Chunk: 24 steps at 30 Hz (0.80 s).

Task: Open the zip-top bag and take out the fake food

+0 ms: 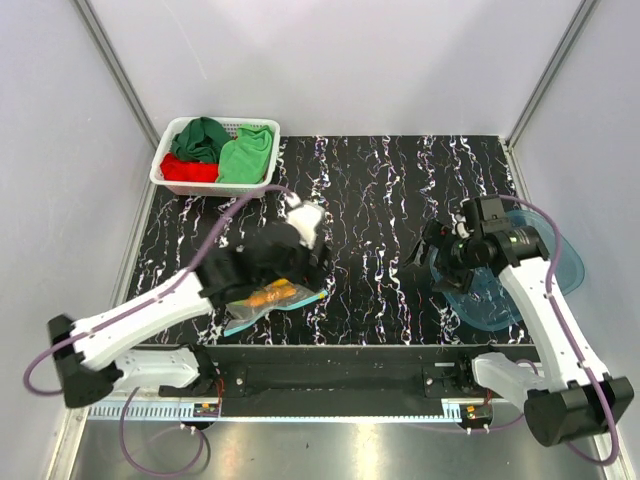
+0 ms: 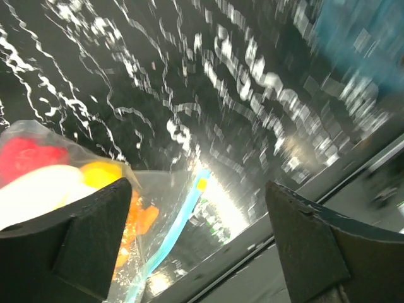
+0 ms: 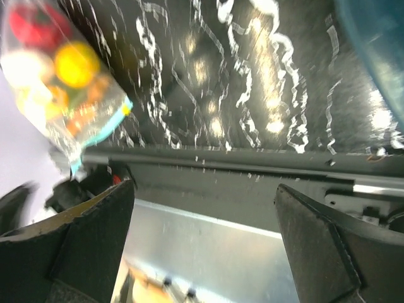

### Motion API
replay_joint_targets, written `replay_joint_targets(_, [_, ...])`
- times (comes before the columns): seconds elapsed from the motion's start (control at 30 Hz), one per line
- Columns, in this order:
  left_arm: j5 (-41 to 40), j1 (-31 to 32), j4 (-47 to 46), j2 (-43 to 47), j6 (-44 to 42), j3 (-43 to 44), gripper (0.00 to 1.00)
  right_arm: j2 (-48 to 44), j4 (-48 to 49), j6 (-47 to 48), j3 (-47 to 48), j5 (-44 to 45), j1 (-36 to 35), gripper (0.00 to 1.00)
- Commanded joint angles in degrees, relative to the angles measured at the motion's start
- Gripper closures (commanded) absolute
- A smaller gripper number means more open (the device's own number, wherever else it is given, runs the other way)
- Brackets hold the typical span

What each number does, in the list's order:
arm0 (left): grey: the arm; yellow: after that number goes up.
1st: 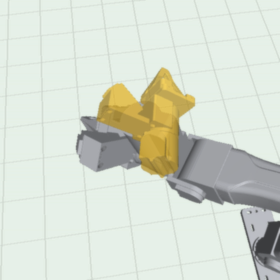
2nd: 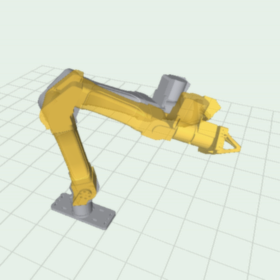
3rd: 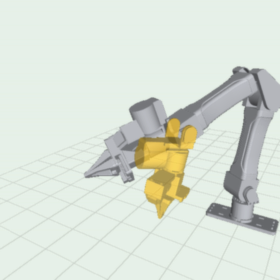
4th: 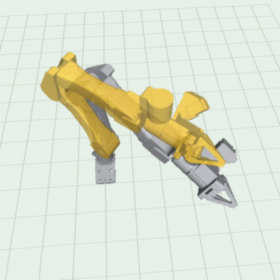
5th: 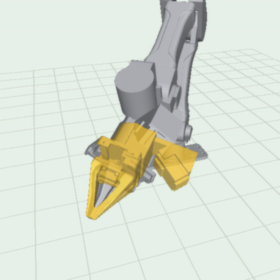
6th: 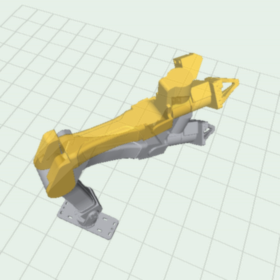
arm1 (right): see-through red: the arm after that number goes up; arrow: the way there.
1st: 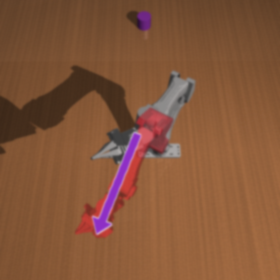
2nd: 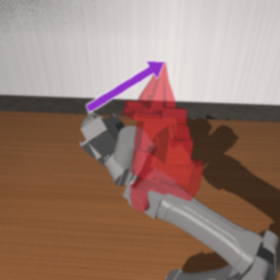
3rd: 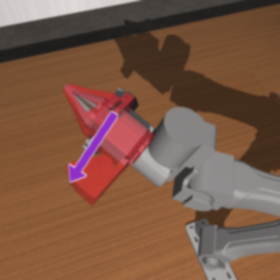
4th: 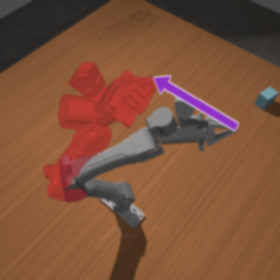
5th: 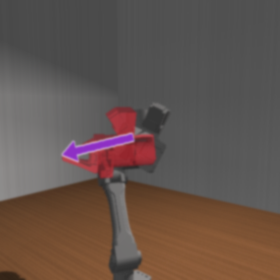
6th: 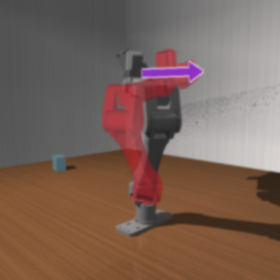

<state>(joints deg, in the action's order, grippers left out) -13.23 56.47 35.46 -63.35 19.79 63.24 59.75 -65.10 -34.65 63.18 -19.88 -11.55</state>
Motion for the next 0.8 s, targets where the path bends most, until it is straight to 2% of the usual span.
replay_joint_targets(0.0, [-9.09, 4.87, 1.01, -7.47, -6.52, -0.05, 0.18, 0.81, 2.34, 4.33, -0.07, -8.51, 0.21, 0.00])
replay_joint_targets(0.1, [-10.14, 5.93, 1.36, -12.05, -7.14, 0.74, 0.21, -1.29, 3.49, 4.68, 0.10, -8.69, 0.21, 0.00])
replay_joint_targets(0.3, [-9.62, 7.68, 1.89, -19.96, -8.01, 2.23, 0.39, -4.20, 3.05, 5.65, -0.16, -9.04, 0.21, 0.00])
replay_joint_targets(0.63, [-10.58, 11.82, 4.09, -26.73, -7.58, 2.33, 0.42, -7.36, -0.55, 7.23, -1.13, -6.93, 0.21, 0.00])
replay_joint_targets(0.77, [-13.57, 12.00, 6.19, -28.49, -5.91, 2.24, 0.46, -8.50, -0.99, 6.97, -1.56, -6.66, 0.21, 0.00])
